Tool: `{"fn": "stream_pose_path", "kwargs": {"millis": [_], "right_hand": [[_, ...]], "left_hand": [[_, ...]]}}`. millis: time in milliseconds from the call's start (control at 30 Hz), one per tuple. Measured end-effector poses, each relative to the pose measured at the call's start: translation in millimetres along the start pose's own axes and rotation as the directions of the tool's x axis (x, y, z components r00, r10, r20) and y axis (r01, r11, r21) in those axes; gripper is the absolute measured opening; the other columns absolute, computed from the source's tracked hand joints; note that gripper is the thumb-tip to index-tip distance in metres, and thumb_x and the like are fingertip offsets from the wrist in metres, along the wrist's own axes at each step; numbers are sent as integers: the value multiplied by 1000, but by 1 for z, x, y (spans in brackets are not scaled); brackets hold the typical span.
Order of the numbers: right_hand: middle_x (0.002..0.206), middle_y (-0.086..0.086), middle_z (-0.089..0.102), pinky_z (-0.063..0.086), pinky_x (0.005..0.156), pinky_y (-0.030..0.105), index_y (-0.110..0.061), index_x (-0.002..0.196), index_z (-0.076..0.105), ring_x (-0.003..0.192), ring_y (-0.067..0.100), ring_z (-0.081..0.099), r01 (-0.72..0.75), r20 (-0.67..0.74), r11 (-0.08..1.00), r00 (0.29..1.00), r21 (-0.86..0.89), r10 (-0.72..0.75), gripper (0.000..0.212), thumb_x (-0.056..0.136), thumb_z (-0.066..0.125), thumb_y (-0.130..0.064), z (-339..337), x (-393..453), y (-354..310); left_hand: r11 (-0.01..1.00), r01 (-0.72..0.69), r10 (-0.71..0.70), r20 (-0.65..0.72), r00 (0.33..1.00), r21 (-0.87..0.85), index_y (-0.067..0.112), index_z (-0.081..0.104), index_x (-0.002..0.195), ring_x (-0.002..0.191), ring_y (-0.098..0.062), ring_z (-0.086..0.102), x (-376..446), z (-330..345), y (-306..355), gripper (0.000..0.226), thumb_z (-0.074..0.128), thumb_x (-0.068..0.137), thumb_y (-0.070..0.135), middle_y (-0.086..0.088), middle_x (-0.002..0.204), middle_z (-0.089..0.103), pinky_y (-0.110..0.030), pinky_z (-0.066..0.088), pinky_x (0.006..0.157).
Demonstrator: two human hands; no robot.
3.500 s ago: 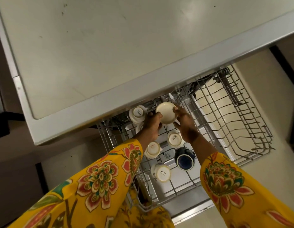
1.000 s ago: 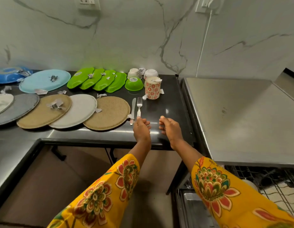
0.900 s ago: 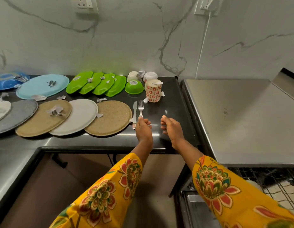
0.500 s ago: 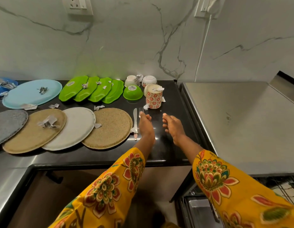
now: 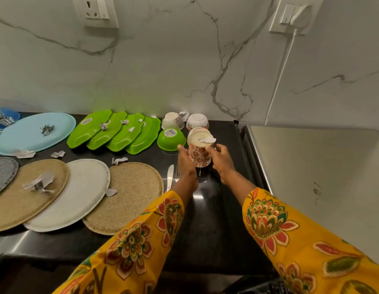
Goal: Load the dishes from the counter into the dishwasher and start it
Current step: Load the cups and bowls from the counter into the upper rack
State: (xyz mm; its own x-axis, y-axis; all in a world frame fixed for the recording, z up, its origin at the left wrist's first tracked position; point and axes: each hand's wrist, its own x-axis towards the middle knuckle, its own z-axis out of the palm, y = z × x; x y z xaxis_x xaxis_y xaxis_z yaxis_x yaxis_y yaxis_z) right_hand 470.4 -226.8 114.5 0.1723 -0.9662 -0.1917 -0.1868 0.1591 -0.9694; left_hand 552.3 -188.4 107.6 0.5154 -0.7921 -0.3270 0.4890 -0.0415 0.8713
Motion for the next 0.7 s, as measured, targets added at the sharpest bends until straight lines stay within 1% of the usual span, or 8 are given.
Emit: {"fn": "stream_pose_path", "kwargs": {"millis": [167,233,333,433,500,567,600,700], "right_hand": [[125,7,56,49,93,37,-13,133,43,112,21,55,-38,49,999,998,4,38,54,87,61,-33,2,29,-2],[125,7,56,48,93,37,-14,131,45,112,22,55,-51,60,999,997,-20,52,55,85,61,-38,3,36,-2],[125,9,59,47,97,46,-15,126,51,112,24,56,-91,75,995,993,-46,94,62,79,56,-55,4,48,-1],[123,11,61,45,98,48,-14,122,56,111,27,57,-123,91,992,988,-39,127,63,87,39,-64,2,56,-2],[123,10,61,45,99,47,-16,122,57,112,28,57,-126,97,992,987,-33,128,62,91,31,-63,-1,57,-4],[125,8,59,44,99,43,-17,125,56,115,26,55,-133,110,991,985,-10,133,60,93,31,-62,-3,57,-2],[127,7,59,44,99,41,-18,126,56,116,25,55,-134,119,991,984,0,133,60,92,32,-62,-4,57,-1],[130,7,58,43,100,40,-21,127,56,117,23,55,-140,140,990,981,14,137,59,91,35,-63,-4,54,1]], "left_hand": [[1000,-1,0,-38,999,-21,14,53,94,80,-12,59,27,9,-3,48,21,101,50,-3,90,63,-24,43,63],[1000,8,-8,-31,999,-6,11,57,104,91,-21,62,37,10,-7,56,22,99,54,-10,101,65,-31,49,72],[999,31,-31,-34,999,12,15,57,124,106,-27,61,48,12,-12,64,22,95,61,-13,117,65,-42,50,92],[1000,19,-18,-40,999,17,16,56,128,109,-26,58,51,17,-11,61,20,98,55,-12,120,62,-34,48,87],[999,4,-3,-34,999,36,17,57,126,110,-27,58,52,20,-11,59,19,99,53,-12,122,62,-38,47,92],[999,-5,8,-58,998,51,18,58,124,111,-27,58,52,22,-11,59,18,99,54,-13,122,62,-44,44,100],[998,-7,11,-57,998,63,17,57,125,111,-26,57,50,22,-10,59,18,99,53,-12,122,62,-44,44,100],[996,-10,15,-56,998,86,14,52,131,108,-22,54,49,24,-8,59,14,101,48,-8,119,58,-33,42,89]]}}
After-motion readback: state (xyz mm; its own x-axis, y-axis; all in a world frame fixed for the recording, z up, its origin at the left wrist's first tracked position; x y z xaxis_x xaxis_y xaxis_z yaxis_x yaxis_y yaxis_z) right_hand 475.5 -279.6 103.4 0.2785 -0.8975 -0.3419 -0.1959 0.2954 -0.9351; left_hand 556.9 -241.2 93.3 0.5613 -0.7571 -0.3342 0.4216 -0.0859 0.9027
